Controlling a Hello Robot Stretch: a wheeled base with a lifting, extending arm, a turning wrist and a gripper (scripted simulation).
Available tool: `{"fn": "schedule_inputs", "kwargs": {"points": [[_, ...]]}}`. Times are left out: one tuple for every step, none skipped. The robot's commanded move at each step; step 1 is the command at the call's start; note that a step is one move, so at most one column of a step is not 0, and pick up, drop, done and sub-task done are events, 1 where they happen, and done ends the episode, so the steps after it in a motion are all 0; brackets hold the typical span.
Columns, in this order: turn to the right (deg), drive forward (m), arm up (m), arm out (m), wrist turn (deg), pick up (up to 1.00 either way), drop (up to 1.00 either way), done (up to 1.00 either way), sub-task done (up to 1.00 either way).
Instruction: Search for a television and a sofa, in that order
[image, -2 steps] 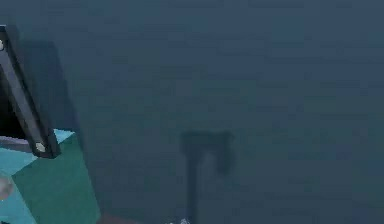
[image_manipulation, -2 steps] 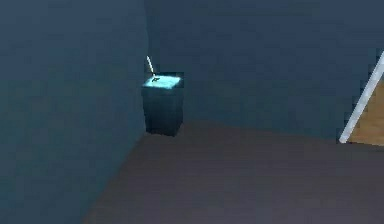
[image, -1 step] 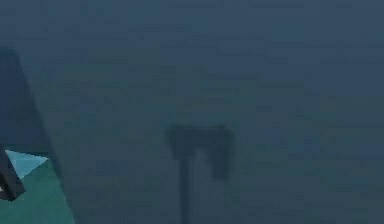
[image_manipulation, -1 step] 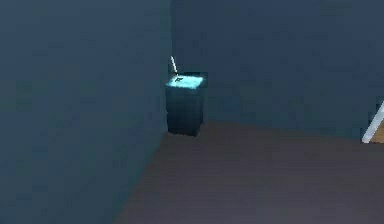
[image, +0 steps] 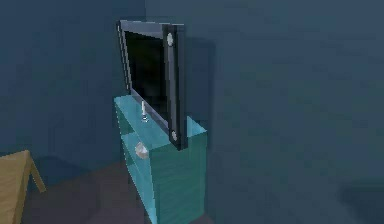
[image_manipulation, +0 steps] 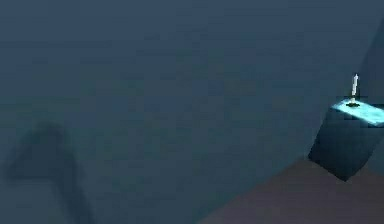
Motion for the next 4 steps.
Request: {"fn": "schedule_inputs", "kwargs": {"points": [[0.0, 0.00, 0.00, 0.00, 0.0, 0.00, 0.00, 0.00, 1.00], [-45.0, 0.00, 0.00, 0.00, 0.0, 0.00, 0.00, 0.00, 0.00], [-45.0, 0.00, 0.00, 0.00, 0.0, 0.00, 0.00, 0.00, 0.00], [-9.0, 0.00, 0.00, 0.00, 0.0, 0.00, 0.00, 0.00, 0.00]]}}
